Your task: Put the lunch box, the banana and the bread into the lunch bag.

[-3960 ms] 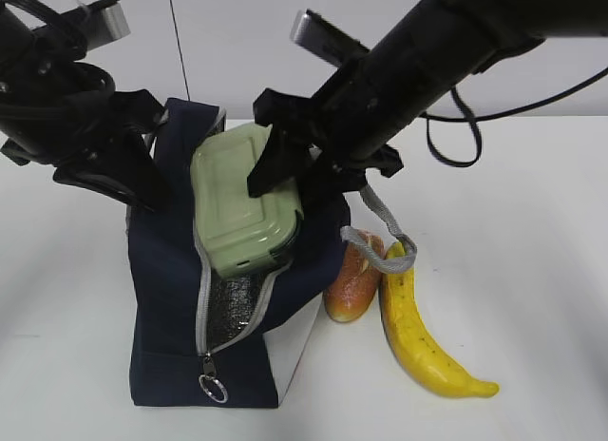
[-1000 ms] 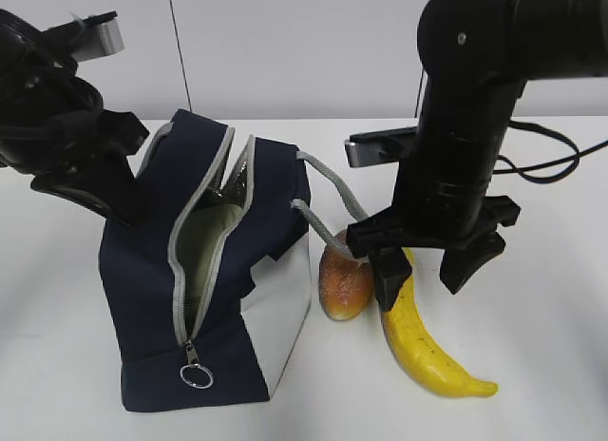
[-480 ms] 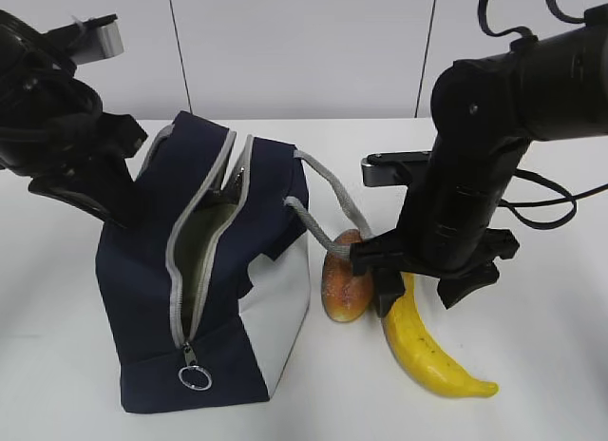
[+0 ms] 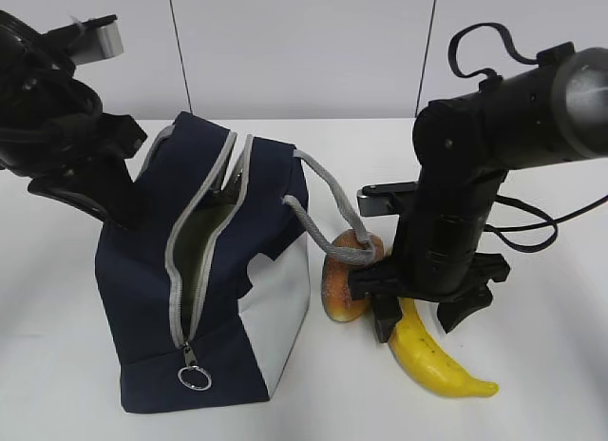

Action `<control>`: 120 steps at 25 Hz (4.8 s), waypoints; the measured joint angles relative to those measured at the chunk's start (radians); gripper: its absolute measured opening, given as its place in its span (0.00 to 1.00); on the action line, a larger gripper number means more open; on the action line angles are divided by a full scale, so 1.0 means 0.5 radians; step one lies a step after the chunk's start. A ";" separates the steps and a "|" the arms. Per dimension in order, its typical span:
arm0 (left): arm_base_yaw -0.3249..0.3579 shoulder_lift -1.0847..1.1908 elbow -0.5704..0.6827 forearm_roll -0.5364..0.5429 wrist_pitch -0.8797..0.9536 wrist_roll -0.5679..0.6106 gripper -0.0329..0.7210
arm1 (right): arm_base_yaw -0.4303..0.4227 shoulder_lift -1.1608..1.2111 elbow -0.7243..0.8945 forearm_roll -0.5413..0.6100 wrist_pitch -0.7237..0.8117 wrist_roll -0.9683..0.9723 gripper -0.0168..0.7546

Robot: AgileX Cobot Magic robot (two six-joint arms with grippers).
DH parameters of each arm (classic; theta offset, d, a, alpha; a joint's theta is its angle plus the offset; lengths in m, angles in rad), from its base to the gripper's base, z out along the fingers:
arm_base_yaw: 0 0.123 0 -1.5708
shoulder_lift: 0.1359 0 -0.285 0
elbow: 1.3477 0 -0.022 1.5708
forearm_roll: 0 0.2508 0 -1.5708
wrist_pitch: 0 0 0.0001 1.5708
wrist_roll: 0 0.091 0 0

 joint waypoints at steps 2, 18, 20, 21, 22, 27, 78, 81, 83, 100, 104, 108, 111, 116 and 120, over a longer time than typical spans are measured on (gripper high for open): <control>0.000 0.000 0.000 0.000 0.000 0.000 0.07 | 0.000 0.021 0.000 -0.004 -0.001 -0.010 0.78; 0.000 0.000 0.000 0.000 0.003 0.000 0.07 | 0.000 0.084 0.000 -0.037 0.058 -0.030 0.41; 0.000 0.000 0.000 0.000 0.003 0.000 0.07 | 0.000 0.084 -0.004 -0.067 0.115 -0.030 0.40; 0.000 0.000 0.000 0.000 0.003 0.000 0.07 | 0.000 0.084 -0.010 -0.091 0.159 -0.030 0.40; 0.000 0.000 0.000 0.000 0.003 0.000 0.07 | 0.000 0.084 -0.021 -0.121 0.217 -0.030 0.40; 0.000 0.000 0.000 0.000 0.005 0.000 0.07 | 0.000 -0.060 -0.038 -0.233 0.390 -0.032 0.39; 0.000 0.000 0.000 0.034 -0.024 0.000 0.08 | 0.000 0.058 -0.242 2.480 0.097 -1.775 0.39; 0.000 0.000 0.000 0.034 -0.029 0.000 0.08 | 0.000 0.058 -0.250 2.422 0.102 -1.738 0.39; 0.000 0.000 0.000 0.034 -0.033 0.000 0.08 | 0.000 0.058 -0.257 2.407 0.102 -1.729 0.42; 0.000 0.000 0.000 0.039 -0.033 0.000 0.08 | 0.004 0.058 -0.679 1.532 0.395 -1.229 0.88; 0.000 0.000 0.000 0.039 -0.033 0.000 0.08 | 0.004 0.058 -0.848 1.250 0.591 -1.055 0.85; 0.000 0.000 0.000 0.039 -0.033 0.000 0.08 | 0.004 0.058 -0.974 1.085 0.658 -0.988 0.79; 0.000 0.000 0.000 0.043 -0.029 0.000 0.08 | 0.004 0.058 -1.011 0.887 0.669 -0.847 0.76; 0.025 0.000 0.000 0.071 -0.025 -0.026 0.08 | 0.004 -0.008 -1.012 0.528 0.678 -0.621 0.76; 0.110 0.000 0.000 0.071 -0.021 -0.086 0.08 | 0.004 -0.145 -0.955 0.330 0.683 -0.520 0.76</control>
